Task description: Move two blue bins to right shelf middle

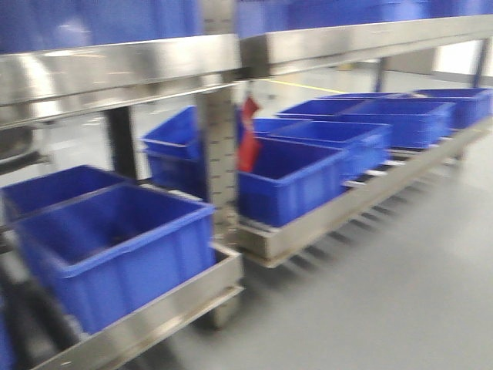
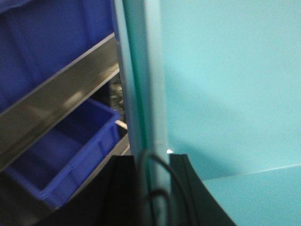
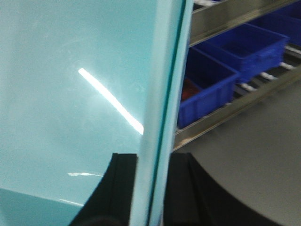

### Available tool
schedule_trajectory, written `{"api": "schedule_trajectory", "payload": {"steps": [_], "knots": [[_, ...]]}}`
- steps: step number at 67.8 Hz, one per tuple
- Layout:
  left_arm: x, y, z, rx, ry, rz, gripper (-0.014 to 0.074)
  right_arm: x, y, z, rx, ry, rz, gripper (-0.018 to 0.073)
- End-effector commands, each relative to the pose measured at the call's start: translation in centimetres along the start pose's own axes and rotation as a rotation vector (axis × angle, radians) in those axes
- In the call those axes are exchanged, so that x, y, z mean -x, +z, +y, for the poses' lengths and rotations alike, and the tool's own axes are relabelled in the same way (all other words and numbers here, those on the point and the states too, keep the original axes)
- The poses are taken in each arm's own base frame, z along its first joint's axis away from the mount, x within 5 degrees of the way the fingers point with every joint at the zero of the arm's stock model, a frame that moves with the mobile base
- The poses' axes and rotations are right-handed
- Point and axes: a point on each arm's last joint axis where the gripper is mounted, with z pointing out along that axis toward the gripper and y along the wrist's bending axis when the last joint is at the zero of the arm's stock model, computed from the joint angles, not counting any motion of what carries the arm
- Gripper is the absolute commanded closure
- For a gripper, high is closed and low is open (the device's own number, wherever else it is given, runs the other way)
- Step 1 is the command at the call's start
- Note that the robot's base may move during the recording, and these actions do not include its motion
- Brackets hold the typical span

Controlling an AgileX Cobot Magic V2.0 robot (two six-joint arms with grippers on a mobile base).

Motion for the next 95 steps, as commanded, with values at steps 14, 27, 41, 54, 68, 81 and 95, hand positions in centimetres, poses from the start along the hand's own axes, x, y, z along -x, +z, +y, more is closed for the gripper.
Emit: {"api": "schedule_trajectory", "payload": {"steps": [14, 27, 41, 54, 68, 81, 95], "knots": [[1.29, -1.56, -0.35, -0.05, -0.004, -0.117, 0.0707, 1.52, -1.06, 0.21, 0.014, -0.02, -0.13, 0.0713], [1.29, -1.56, -0.35, -0.05, -0.004, -0.117, 0.0707, 1.52, -1.06, 0.21, 0.014, -0.02, -0.13, 0.0713], [1.29, -1.56, -0.35, -0.05, -0.004, -0.117, 0.0707, 1.52, -1.06, 0.21, 0.014, -0.02, -0.13, 0.0713], [1.29, -1.56, -0.35, -0.05, -0.004, -0.117, 0.0707, 1.52, -1.06, 0.21, 0.014, -0.02, -0.13, 0.0713], [1.29, -1.56, -0.35, -0.05, -0.004, -0.117, 0.0707, 1.52, -1.06, 0.21, 0.014, -0.02, -0.13, 0.0713], [1.29, -1.56, -0.35, -0.05, -0.004, -0.117, 0.0707, 1.52, -1.06, 0.21, 0.014, -0.02, -0.13, 0.0713], [1.29, -1.56, -0.35, -0.05, -0.004, -0.117, 0.0707, 1.52, -1.06, 0.21, 0.014, -0.02, -0.13, 0.0713]]}}
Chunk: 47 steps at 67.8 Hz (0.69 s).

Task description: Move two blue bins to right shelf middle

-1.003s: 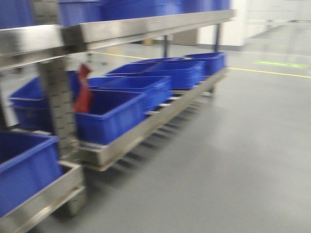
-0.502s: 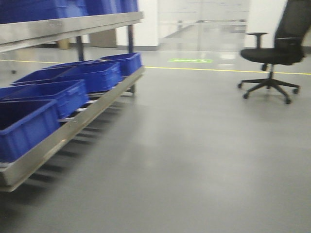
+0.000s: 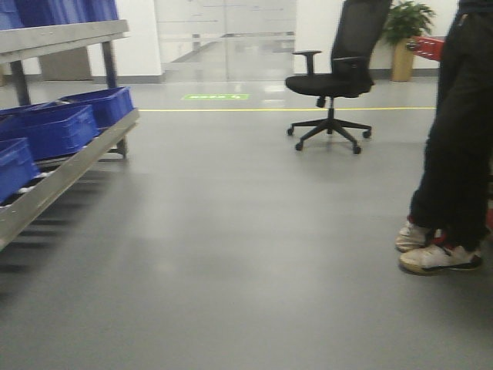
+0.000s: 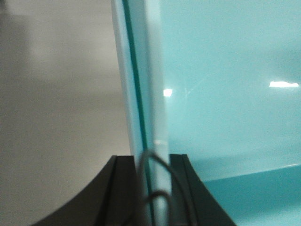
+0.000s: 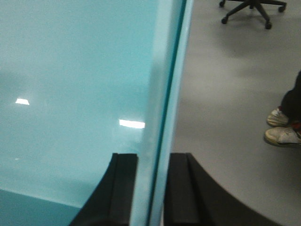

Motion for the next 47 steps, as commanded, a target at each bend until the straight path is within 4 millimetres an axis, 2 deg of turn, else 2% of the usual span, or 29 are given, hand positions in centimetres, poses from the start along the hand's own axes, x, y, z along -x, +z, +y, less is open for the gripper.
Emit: {"api": "schedule_trajectory", "payload": {"steps": [1, 47], "knots": [[1.27, -1.56, -0.33, -0.047, -0.003, -0.114, 0.0707, 1.51, -1.06, 0.22, 0.015, -0.018, -0.13, 0.0713], [1.27, -1.56, -0.33, -0.047, -0.003, -0.114, 0.0707, 1.51, -1.06, 0.22, 0.015, -0.018, -0.13, 0.0713]]}}
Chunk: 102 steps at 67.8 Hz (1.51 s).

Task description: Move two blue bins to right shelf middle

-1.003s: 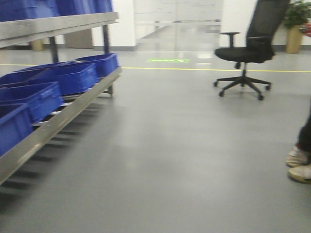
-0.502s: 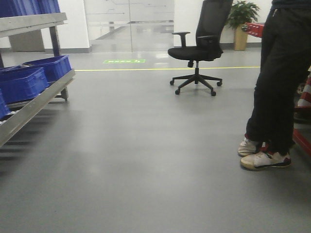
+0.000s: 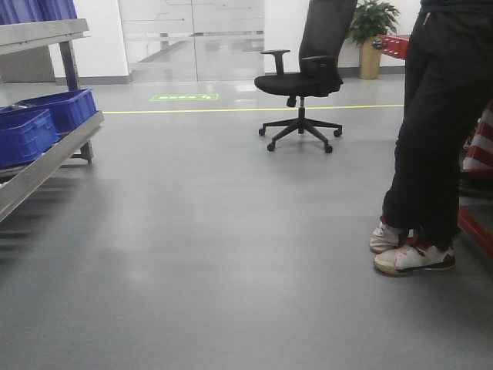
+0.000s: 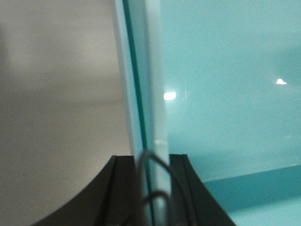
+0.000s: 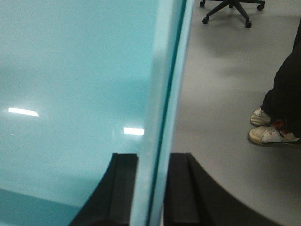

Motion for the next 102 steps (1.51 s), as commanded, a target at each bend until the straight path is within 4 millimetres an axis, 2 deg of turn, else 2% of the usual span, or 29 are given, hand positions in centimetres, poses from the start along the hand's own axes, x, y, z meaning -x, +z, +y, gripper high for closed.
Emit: {"api": "schedule_trajectory", "payload": {"steps": [1, 102], "knots": [[1.28, -1.56, -0.34, -0.047, -0.003, -0.115, 0.0707, 1.51, -1.06, 0.22, 0.015, -0.018, -0.13, 0.0713], [1.29, -1.56, -0.35, -0.049, -0.004, -0.117, 0.0707, 1.51, -1.06, 0.22, 0.015, -0.018, -0.13, 0.0713]]}}
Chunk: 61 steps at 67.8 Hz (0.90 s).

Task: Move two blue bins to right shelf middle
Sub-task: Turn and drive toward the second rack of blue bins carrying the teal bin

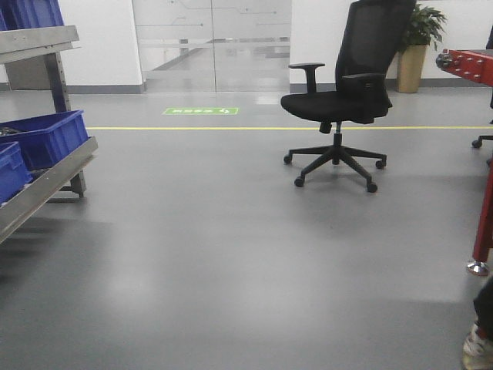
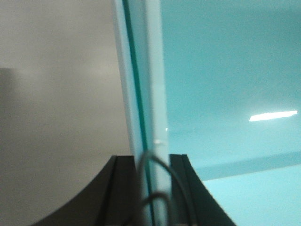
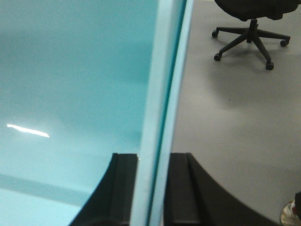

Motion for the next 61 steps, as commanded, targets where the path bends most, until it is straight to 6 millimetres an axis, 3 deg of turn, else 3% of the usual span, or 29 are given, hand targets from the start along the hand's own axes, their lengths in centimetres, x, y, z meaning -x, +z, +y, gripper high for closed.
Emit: {"api": "schedule_trajectory", "payload": {"steps": [1, 61], "knots": [[1.28, -1.56, -0.34, -0.048, -0.004, -0.115, 0.0707, 1.5, -1.06, 0.22, 0.014, -0.018, -0.128, 0.0713], [1.31, -1.56, -0.22, -0.034, 0.007, -0.119, 0.0707, 1.56, -1.07, 0.23, 0.015, -0.018, -0.135, 0.0713]]}}
